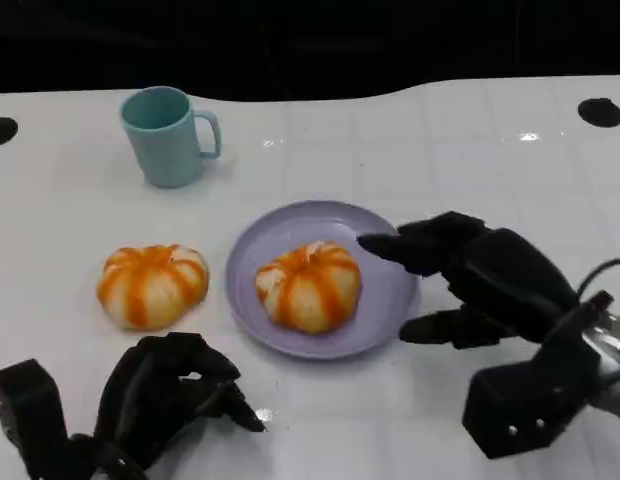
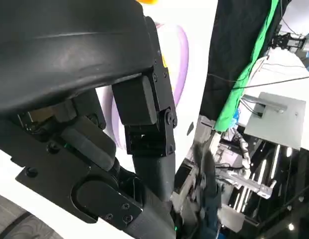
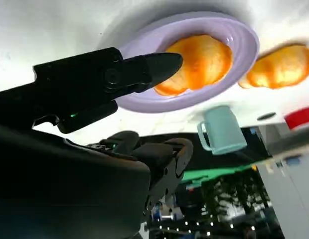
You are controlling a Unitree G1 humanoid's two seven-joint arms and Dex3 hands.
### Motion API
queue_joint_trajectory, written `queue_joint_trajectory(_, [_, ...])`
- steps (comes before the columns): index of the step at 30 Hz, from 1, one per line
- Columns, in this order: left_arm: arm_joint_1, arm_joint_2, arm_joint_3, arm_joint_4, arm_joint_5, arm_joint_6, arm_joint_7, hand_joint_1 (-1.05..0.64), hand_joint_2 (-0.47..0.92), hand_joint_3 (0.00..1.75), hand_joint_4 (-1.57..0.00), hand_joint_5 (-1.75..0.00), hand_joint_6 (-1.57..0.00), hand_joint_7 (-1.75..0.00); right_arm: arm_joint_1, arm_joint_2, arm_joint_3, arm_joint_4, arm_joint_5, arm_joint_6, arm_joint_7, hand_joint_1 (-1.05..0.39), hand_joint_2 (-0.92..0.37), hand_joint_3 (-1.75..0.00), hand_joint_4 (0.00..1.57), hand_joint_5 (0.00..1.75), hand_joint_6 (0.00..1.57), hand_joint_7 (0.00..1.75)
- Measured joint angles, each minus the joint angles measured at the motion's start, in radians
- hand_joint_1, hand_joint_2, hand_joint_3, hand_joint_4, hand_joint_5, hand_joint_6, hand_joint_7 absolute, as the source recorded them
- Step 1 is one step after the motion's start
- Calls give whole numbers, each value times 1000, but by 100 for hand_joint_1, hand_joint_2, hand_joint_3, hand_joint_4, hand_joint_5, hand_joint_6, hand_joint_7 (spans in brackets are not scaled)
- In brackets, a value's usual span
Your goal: Grasp the bread from the table and place it into the plate.
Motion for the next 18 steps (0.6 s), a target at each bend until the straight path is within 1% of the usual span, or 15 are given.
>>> queue_joint_trajectory(2, [0, 0, 0, 0, 0, 0, 0, -105, 68, 0, -157, -62, -157, -34, 42, -19, -23, -32, 3, -17, -8, -60, -92, -8, 49, 103, 75, 24])
queue_joint_trajectory(4, [0, 0, 0, 0, 0, 0, 0, -105, 68, 0, -157, -62, -157, -34, 84, -40, -44, -66, 6, -32, -11, -59, -92, -9, 51, 110, 77, 28])
queue_joint_trajectory(5, [0, 0, 0, 0, 0, 0, 1, -105, 68, 0, -157, -62, -157, -34, 101, -46, -54, -81, 6, -34, -11, -58, -92, -8, 52, 120, 74, 44])
queue_joint_trajectory(6, [-1, -1, -1, 0, 0, 1, 1, -105, 68, 0, -157, -62, -157, -34, 118, -54, -63, -99, 9, -36, -10, -56, -92, -7, 52, 137, 62, 84])
queue_joint_trajectory(7, [-1, -2, -2, 0, 0, 1, 1, -105, 68, 0, -157, -62, -157, -34, 138, -64, -72, -121, 15, -38, -7, -55, -92, -7, 52, 143, 56, 102])
queue_joint_trajectory(8, [-1, -3, -2, 0, 0, 1, 1, -105, 68, 0, -157, -61, -157, -33, 162, -74, -84, -146, 21, -42, -3, -53, -92, -7, 54, 149, 55, 117])
queue_joint_trajectory(11, [-1, -3, -1, 0, 0, 1, 1, -105, 68, 0, -157, -61, -157, -33, 239, -106, -116, -216, 42, -45, 17, -49, -92, -5, 59, 157, 59, 132])
queue_joint_trajectory(14, [-1, -5, -2, 0, 0, 0, 1, -105, 68, 0, -157, -61, -157, -33, 297, -114, -146, -256, 57, -56, 17, -46, -92, -2, 63, 170, 58, 150])
queue_joint_trajectory(18, [-1, -7, -2, 0, 0, 0, 1, -105, 69, 0, -157, -60, -157, -32, 366, -116, -183, -286, 86, -87, 17, -45, -92, -1, 64, 174, 54, 158])
